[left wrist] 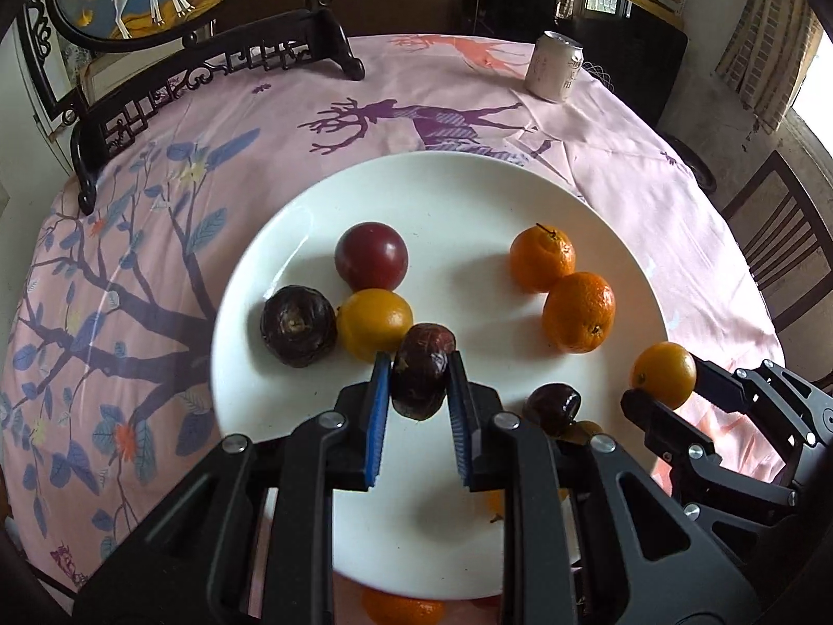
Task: Organize fruits
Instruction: 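Release the orange on the plate with the right gripper while the left releases the passion fruit there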
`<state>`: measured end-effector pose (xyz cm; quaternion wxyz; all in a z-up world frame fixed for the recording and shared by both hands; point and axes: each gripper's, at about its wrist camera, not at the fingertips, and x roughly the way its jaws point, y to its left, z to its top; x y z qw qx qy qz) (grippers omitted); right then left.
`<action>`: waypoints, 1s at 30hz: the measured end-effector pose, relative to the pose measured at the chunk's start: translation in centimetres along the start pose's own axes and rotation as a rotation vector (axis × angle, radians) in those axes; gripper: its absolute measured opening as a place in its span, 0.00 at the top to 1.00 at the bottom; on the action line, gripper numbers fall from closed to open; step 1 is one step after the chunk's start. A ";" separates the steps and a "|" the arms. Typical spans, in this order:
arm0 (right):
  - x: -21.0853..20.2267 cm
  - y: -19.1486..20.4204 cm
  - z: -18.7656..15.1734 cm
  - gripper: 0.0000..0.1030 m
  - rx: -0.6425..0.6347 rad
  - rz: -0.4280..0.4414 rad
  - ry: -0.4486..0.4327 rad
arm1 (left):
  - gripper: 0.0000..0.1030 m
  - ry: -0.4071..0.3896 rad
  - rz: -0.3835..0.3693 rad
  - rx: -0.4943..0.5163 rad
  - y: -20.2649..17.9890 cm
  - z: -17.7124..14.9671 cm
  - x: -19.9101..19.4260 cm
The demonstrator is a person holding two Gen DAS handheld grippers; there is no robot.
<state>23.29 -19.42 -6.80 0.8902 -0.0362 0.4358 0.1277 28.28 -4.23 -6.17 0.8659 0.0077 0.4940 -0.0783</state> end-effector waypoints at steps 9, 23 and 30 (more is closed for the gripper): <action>-3.1 0.8 -0.8 0.36 -0.031 -0.048 -0.089 | 0.23 -0.227 0.147 -0.002 0.1 -2.2 -6.3; -11.3 4.4 -6.3 0.22 -0.066 -0.034 -0.202 | 0.22 -0.354 0.115 -0.001 -0.9 -9.7 -14.5; -13.2 5.2 -8.2 0.13 -0.062 -0.031 -0.223 | 0.22 -0.354 0.099 0.000 -1.3 -12.0 -15.2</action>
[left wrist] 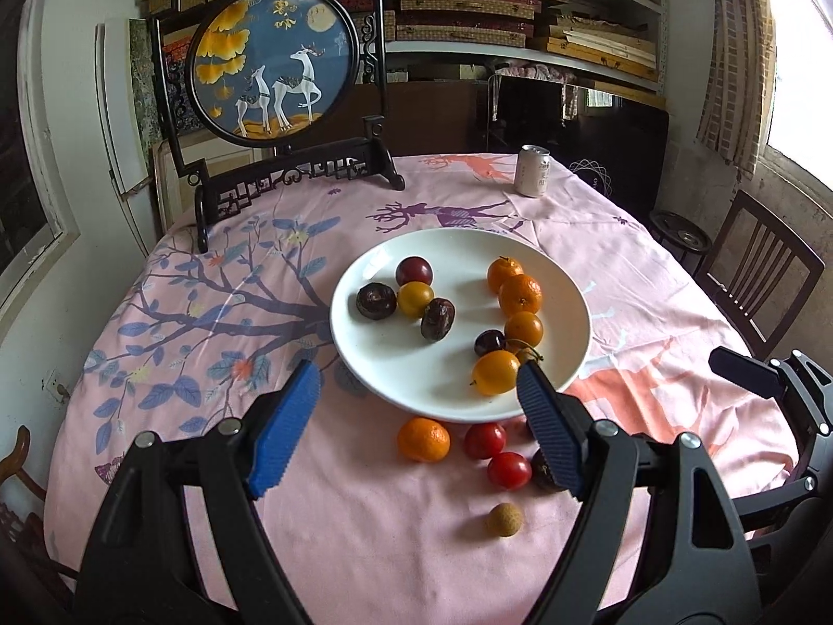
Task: Organize fruits
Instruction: 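Grasp a dark passion fruit with the right gripper while the left gripper grasps the small brown kiwi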
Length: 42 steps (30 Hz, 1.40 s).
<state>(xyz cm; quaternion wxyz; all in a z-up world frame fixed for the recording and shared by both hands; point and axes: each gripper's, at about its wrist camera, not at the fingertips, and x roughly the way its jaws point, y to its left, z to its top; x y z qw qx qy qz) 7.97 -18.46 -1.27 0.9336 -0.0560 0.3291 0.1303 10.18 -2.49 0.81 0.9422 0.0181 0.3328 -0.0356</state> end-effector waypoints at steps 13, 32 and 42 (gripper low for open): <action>1.5 2.8 -6.1 0.09 0.043 0.150 0.152 | 0.20 0.109 0.089 -0.087 7.5 -8.2 -0.3; 9.3 2.2 -4.3 0.61 -0.036 0.044 0.250 | 0.20 0.167 -0.019 -0.063 6.0 -9.4 0.3; 3.6 -2.5 -7.5 0.61 0.118 0.028 0.229 | 0.20 0.238 -0.144 0.061 -1.5 -9.0 3.9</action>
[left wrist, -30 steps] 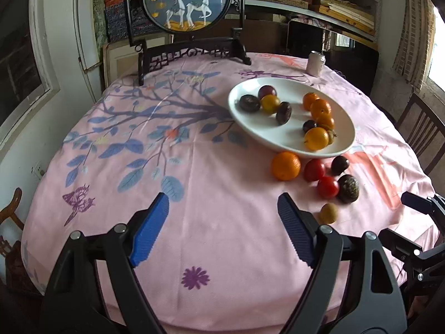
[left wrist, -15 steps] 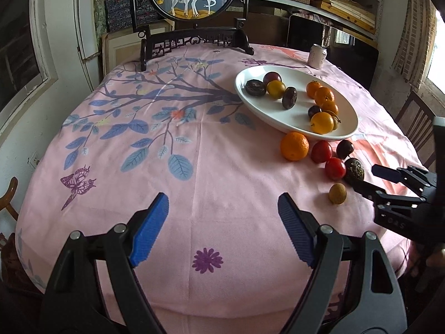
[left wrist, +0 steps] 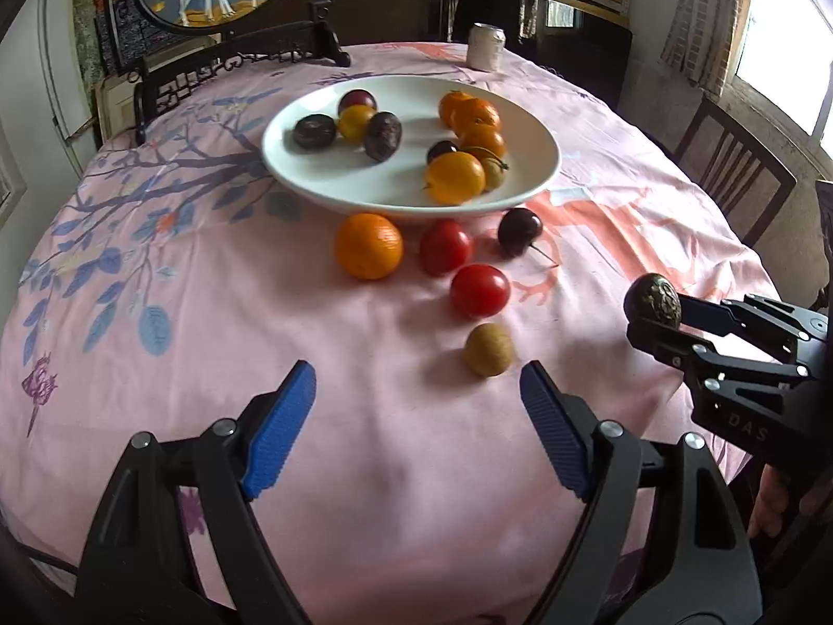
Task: Organize fruits
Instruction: 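Grasp a dark passion fruit with the right gripper while the left gripper grasps the small brown kiwi, then release the passion fruit on the plate with the right gripper while the left releases the kiwi there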
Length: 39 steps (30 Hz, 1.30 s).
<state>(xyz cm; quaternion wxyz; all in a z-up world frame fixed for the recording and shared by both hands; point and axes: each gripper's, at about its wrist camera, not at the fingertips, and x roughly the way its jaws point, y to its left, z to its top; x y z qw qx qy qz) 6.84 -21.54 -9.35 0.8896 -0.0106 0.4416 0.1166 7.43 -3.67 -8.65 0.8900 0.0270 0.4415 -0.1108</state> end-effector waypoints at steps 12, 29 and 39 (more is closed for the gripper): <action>-1.7 -2.5 -1.3 0.61 0.067 0.042 -0.036 | 0.77 0.051 -0.001 0.037 -2.9 0.8 3.1; -2.0 -0.6 3.6 0.61 -0.030 0.058 -0.066 | 0.77 -0.044 0.039 -0.003 2.6 6.3 -1.5; 5.8 -1.0 14.1 0.61 -0.013 -0.024 -0.035 | 0.77 0.037 0.152 -0.074 6.8 15.6 5.5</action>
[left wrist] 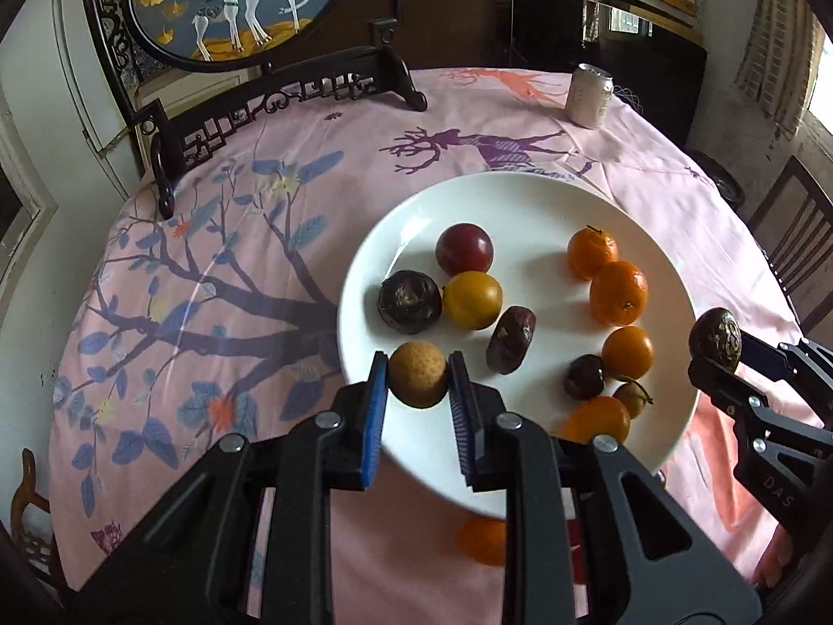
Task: Organize fruits
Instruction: 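Release the passion fruit on the plate with the right gripper while the left releases the kiwi there, then grasp a red tomato with the right gripper while the left gripper grasps an orange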
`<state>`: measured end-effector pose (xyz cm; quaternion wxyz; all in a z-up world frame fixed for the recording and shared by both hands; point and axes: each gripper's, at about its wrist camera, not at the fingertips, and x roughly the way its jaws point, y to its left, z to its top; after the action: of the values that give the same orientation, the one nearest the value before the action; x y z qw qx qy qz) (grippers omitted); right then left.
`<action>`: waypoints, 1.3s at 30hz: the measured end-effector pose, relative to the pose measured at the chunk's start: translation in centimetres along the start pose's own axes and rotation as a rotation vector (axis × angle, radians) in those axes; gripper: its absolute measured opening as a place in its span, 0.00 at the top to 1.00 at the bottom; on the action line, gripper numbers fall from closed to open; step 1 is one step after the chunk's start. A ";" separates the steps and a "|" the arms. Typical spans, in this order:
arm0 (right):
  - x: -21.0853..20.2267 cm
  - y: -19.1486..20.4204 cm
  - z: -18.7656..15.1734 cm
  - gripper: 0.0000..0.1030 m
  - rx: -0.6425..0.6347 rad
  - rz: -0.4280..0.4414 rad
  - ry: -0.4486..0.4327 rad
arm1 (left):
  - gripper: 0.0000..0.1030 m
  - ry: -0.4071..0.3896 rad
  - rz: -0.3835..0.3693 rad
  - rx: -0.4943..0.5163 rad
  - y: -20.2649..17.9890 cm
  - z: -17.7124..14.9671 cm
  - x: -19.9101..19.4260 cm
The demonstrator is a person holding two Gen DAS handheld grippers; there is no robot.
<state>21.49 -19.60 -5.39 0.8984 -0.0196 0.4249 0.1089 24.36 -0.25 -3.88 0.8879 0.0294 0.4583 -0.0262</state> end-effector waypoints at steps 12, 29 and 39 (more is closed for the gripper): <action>2.7 -0.9 1.1 0.59 -0.001 -0.030 0.027 | 0.66 0.025 -0.020 -0.022 0.4 0.7 2.5; -7.7 3.7 -11.1 0.09 0.013 0.160 -0.068 | 0.09 -0.141 0.010 -0.100 3.7 -12.8 -7.5; -4.2 8.4 -10.3 0.09 -0.105 0.159 0.016 | 0.09 -0.156 0.028 -0.131 5.9 -15.8 -9.3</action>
<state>9.32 -13.44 -8.23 0.8813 -0.0337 0.4258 0.2019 6.58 6.99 -5.25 0.9212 -0.0244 0.3881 0.0139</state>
